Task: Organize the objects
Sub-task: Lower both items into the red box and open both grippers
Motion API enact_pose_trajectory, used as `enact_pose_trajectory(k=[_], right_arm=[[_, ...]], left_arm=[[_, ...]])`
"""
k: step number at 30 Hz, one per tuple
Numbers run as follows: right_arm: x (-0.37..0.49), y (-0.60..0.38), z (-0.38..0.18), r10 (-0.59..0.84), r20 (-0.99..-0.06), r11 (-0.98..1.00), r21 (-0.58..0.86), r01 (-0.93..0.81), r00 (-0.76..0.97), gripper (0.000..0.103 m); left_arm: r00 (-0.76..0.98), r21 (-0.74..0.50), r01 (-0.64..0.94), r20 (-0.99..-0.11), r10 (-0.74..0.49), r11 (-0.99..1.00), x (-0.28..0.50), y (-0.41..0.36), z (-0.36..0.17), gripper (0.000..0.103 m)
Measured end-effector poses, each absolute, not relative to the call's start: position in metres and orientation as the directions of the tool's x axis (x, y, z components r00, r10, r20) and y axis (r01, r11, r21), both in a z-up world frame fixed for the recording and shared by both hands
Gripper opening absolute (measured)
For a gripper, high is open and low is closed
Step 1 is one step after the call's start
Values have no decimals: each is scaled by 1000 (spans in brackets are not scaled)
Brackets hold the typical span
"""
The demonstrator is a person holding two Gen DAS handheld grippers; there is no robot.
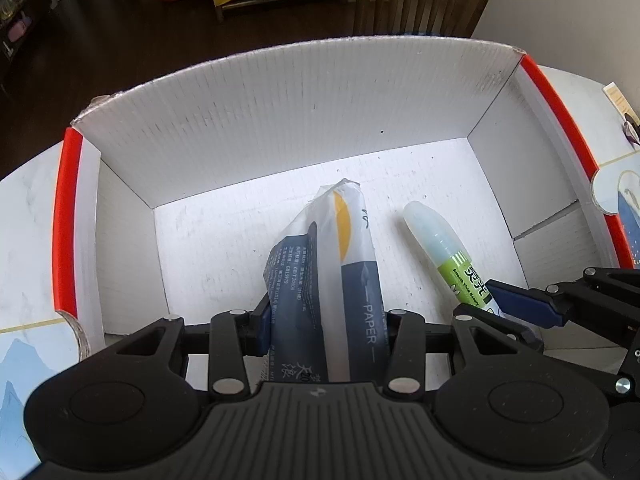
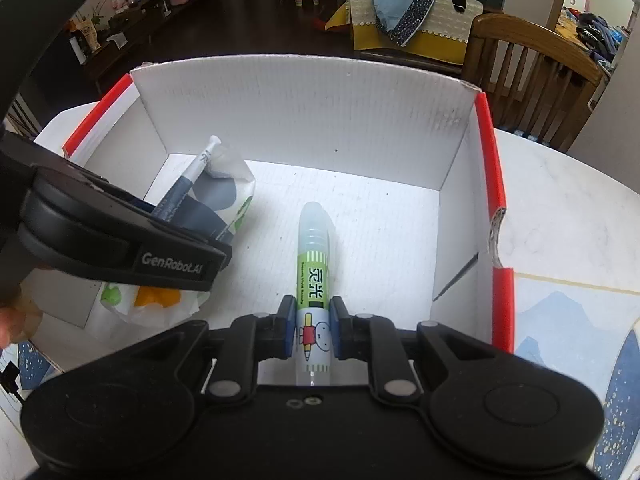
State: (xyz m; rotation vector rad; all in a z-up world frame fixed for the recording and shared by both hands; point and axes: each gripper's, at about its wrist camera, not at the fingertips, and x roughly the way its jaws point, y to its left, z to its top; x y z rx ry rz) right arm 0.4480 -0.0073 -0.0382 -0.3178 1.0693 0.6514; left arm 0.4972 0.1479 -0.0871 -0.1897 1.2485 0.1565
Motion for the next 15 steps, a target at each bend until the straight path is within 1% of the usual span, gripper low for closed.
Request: enact_pose_trajectory(k=[6,9,11,13,15], right_arm=[[447,-9,-41,325,-893,779,66,-623,312,17],[451,-9,-44,320,-894,782,62,-621,314,17],[452,-10,-44,324,-892,784,66,-618,315,17],[459,-6,-43,336,-891,782,83,-617,306,20],[456,-9,-39,343,-886,780,82,-620,313,22]], left_arm=[[279,-68,-237,-960,1,969,497,149,-95,44],[276,-77,-255,-961,-4,964,496,151,-97,53],[276,-84,-265,-961,-8,961,495,152,-97,65],[271,-84,-269,-963,-8,960,496,154,-96,68],[285,-72,-269,-958,8,960,495,153,-93,68]])
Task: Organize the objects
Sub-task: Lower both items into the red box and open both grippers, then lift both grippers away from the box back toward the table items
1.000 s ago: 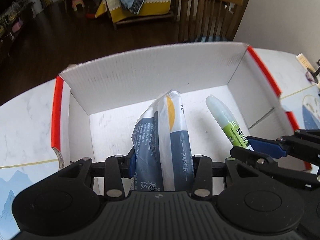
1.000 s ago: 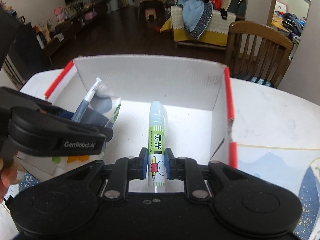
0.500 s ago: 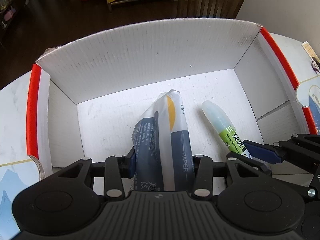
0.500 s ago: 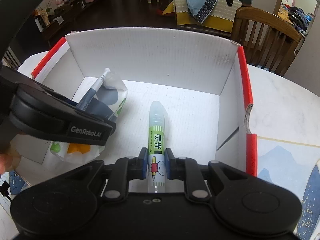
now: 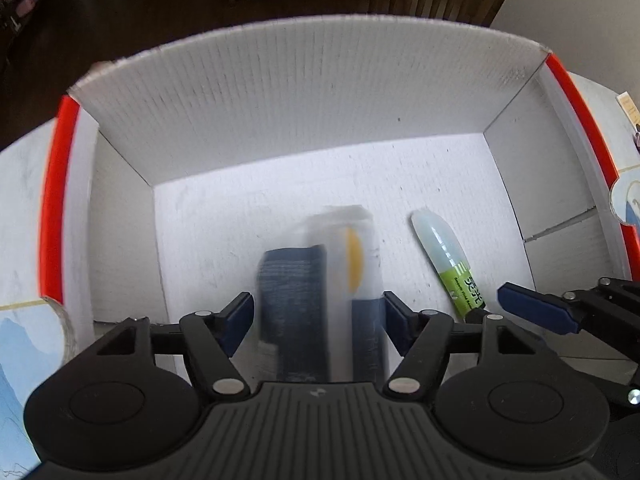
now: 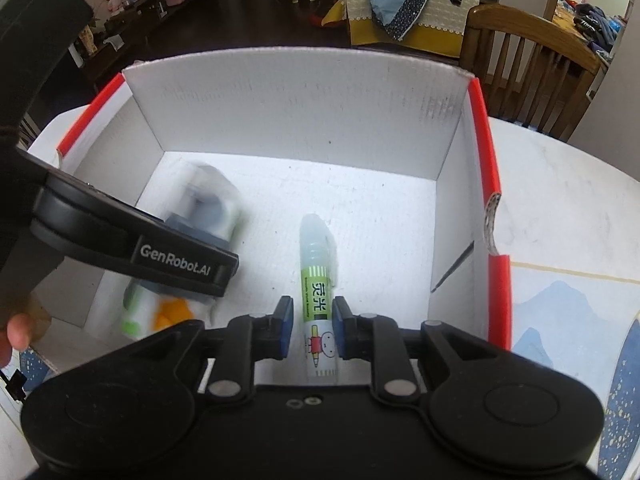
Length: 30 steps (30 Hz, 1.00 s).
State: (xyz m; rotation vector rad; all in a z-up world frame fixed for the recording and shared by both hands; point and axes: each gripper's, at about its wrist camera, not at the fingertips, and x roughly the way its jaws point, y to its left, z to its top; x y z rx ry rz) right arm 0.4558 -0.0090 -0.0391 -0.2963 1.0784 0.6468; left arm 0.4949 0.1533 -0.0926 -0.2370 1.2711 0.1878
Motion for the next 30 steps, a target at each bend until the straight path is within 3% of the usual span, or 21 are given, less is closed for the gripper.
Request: enact_pose_trajectory(k=[9,30], right_arm=[[449,-18,-20,391,-855,770,101,-630,340,27],[387,-58,56,482,-761,751,103,-652,435,28]], left_arm=[[370,-51,-260,-927,51,964,476,148,-71,68],[580,-35,-210,-809,95,977,397,107,18,68]])
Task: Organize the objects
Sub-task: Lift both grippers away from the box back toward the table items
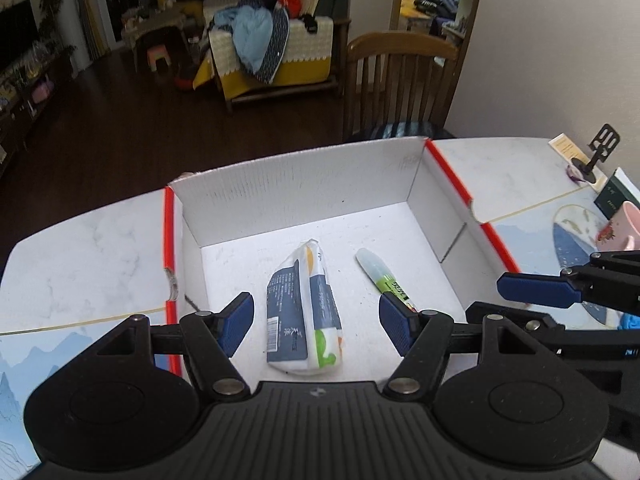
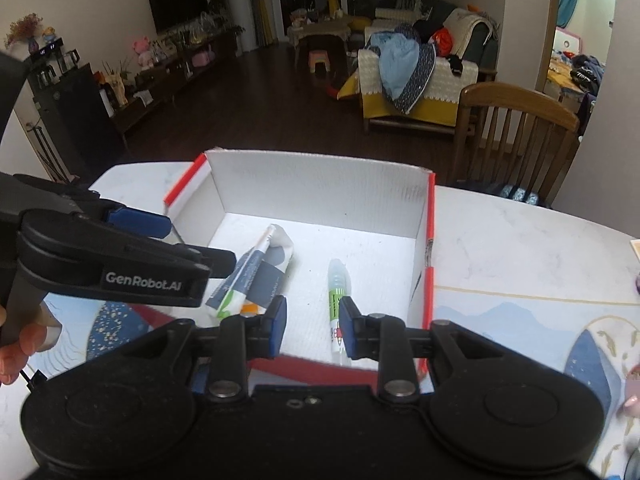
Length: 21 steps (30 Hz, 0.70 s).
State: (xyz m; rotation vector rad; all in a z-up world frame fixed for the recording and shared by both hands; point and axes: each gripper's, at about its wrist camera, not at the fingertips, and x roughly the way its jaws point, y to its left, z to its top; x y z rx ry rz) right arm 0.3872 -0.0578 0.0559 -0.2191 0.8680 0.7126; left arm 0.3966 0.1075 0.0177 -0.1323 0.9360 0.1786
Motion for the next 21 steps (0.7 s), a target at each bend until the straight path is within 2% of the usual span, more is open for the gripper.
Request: enact_pose_trajectory(k=[8,21], right_arm=[[358,-76,79,510,-720,756,114,-645,470,32],[306,-92,99,547,-662,747,110,-656,512,49]], left_arm=[[631,-25,-173,-770,91,985,352,91,42,68],[686,-41,-148,-724,73,988,284,76,64,68]])
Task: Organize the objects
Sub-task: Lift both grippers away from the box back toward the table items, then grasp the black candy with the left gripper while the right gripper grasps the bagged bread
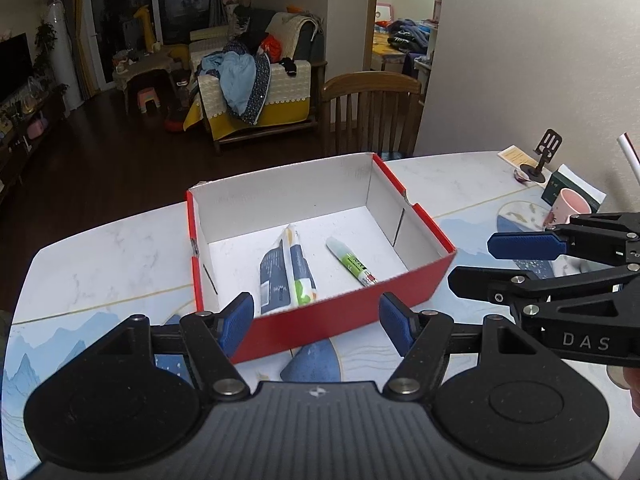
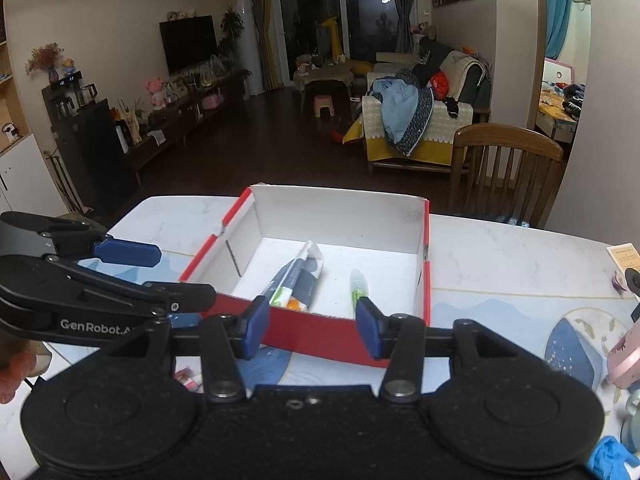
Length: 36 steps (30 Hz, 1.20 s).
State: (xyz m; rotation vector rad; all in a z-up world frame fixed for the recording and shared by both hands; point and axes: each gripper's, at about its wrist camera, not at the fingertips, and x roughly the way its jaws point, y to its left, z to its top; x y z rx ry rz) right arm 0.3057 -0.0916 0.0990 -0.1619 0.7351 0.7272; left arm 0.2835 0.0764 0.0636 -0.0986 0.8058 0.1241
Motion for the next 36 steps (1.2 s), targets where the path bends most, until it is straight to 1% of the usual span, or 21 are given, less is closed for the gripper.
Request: enact_pose_trajectory(k=[1,3,6,8,12,16,17,19,25,30,33,36], right_arm=[[302,-92,99,548,-660,747,109,-656,514,52],[296,-94,99,550,-659,746,112,-657,513,56],[288,-98,100,551,-657,748,115,-653,515,60],[283,-101,99,554,-656,750,127,-649,512,61],[273,-107,99,554,-652,754,130,-643,518,66],[264,-112,99,558,-645,756,137,-641,521,75],[261,-114,100,560,-643,755,137,-641,523,76],[256,-116,100,562,-638,753,131,-645,527,82],[238,-124,97,568,-616,751,118,-649,546,97],[229,-132,91,576,-605,757,140,-639,550,102],[222,-136,84,569,-609,766,148,-625,552,102],[216,-139,76,552,-626,775,140,-617,551,102]], left_arm=[[686,-43,-148,-724,71,988,280,76,64,68],[688,-53,-151,-723,66,987,272,75,65,68],[688,-72,-151,-723,52,986,261,73,65,68],[689,-84,-152,-723,45,985,255,72,65,75],[694,-85,-157,-718,49,984,243,69,65,75],[695,-88,-156,-717,46,984,232,67,64,76],[695,-92,-154,-718,42,984,229,67,64,78],[697,-91,-158,-716,45,983,222,65,63,79],[695,-88,-176,-716,61,980,207,65,57,79],[700,-130,-177,-714,32,976,191,66,49,79],[703,-134,-176,-710,29,975,182,65,43,84],[705,-137,-172,-709,25,976,175,64,38,84]])
